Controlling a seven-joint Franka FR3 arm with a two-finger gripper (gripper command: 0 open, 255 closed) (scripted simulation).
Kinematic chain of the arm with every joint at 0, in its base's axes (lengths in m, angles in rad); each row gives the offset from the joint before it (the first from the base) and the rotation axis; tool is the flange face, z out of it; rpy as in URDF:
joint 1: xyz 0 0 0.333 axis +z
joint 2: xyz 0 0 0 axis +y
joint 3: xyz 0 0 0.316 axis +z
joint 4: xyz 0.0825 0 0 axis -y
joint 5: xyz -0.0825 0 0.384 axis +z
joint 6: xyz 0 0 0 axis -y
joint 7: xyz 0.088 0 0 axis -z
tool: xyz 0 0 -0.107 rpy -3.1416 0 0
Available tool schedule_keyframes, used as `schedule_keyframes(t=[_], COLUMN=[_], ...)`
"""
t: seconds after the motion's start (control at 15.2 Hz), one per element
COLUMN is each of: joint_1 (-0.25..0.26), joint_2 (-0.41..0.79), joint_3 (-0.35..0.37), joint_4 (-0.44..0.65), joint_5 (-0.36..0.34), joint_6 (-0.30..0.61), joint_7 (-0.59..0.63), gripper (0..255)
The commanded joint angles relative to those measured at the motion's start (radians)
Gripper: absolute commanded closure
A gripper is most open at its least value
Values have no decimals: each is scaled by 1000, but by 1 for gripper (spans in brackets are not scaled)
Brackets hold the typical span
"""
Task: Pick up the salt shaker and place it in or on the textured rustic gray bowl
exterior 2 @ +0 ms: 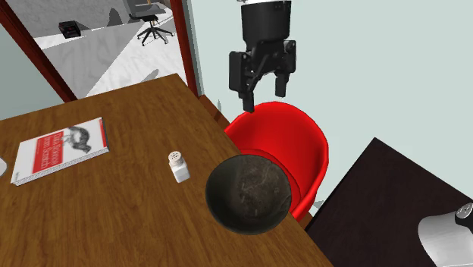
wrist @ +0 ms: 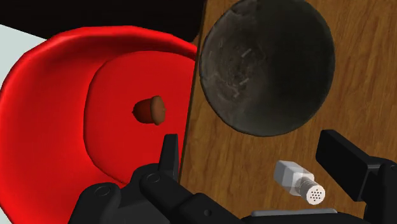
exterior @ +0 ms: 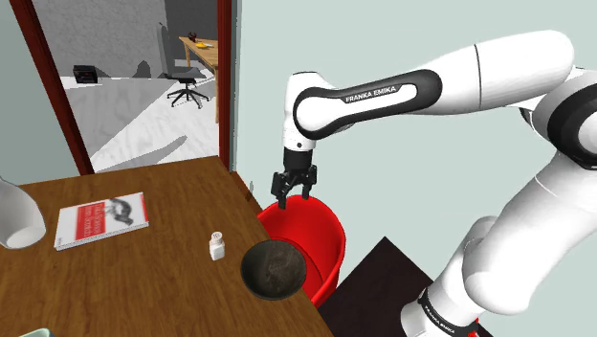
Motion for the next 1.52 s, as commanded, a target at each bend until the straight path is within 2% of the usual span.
schedule_keyframes(t=[0.0,0.66,1.19,1.45], joint_1=[10,82,161,166], joint_2=[85,482,830,842], joint_3=[13,38,30,30], joint_4=[54,396,807,772], joint_5=[-6,-60,-103,-103], joint_6=[30,73,1,48], joint_7=[24,139,212,211], gripper=[0,0,0,0])
